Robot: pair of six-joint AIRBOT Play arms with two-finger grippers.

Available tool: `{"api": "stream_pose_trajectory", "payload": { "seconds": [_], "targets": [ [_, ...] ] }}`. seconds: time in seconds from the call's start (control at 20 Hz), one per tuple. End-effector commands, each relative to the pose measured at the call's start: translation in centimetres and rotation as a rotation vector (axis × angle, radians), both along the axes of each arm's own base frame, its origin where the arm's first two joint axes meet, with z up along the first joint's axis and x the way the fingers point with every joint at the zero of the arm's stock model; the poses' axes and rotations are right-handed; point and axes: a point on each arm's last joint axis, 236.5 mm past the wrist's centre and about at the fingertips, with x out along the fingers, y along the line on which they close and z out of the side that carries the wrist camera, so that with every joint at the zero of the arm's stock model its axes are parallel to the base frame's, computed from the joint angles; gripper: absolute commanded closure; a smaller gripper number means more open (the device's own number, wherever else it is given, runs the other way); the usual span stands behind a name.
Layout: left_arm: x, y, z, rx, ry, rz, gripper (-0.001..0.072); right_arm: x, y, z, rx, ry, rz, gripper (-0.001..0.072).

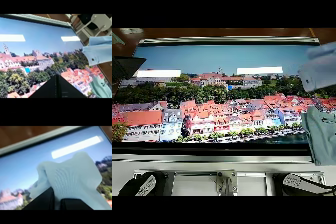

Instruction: Fold the shirts.

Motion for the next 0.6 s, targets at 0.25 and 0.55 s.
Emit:
{"api": "stream_pose_trajectory", "payload": {
  "seconds": [0.25, 0.55],
  "targets": [
    [-0.4, -0.4, -0.3, -0.007, 0.025, -0.023, 0.0670, -9.9, -2.6, -12.6, -0.135, 0.670, 0.049, 0.0639],
    [-0.4, -0.4, -0.4, -0.006, 0.025, -0.023, 0.0670, -13.3, -2.1, -13.6, 0.005, 0.794, -0.080, 0.0638]
  ]
}}
